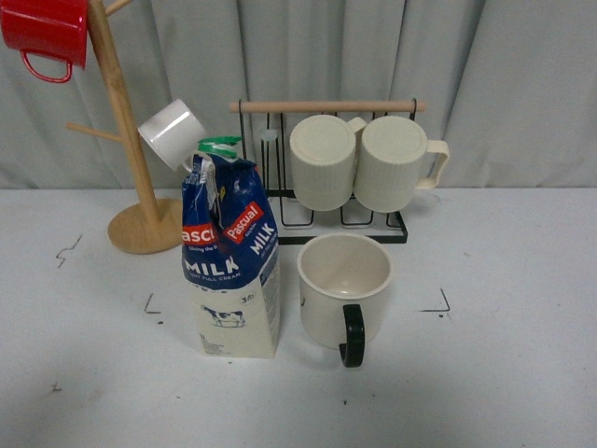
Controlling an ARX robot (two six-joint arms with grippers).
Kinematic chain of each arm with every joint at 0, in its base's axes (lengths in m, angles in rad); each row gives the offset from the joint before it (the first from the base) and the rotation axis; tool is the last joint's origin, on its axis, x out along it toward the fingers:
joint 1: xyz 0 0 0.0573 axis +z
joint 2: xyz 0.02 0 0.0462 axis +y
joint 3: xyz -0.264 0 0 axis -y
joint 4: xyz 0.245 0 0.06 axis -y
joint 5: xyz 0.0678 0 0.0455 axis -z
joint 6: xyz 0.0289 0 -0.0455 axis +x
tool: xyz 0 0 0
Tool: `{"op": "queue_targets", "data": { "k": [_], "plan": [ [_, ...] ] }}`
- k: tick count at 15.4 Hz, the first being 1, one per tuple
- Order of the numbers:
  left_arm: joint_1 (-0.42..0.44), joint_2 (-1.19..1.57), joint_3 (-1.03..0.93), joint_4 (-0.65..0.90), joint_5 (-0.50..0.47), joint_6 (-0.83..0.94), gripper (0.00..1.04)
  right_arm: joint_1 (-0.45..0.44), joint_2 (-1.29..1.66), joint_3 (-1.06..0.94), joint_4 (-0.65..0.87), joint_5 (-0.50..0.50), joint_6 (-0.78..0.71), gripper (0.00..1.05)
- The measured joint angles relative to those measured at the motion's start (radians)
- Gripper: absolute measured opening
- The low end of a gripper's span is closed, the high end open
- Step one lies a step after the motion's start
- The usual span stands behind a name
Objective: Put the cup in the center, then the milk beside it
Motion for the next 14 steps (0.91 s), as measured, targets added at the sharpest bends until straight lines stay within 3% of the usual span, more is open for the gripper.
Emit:
{"op": "queue_targets", "data": {
  "k": [8, 14],
  "plan": [
    [0.0, 0.0, 0.0, -0.001, 0.0, 0.0, 0.98, 0.0, 0.0, 0.0, 0.0, 0.0, 0.0, 0.98],
    [0.0, 0.0, 0.0, -0.001, 0.0, 0.001, 0.98, 0.0, 0.0, 0.0, 0.0, 0.0, 0.0, 0.98]
  ]
}}
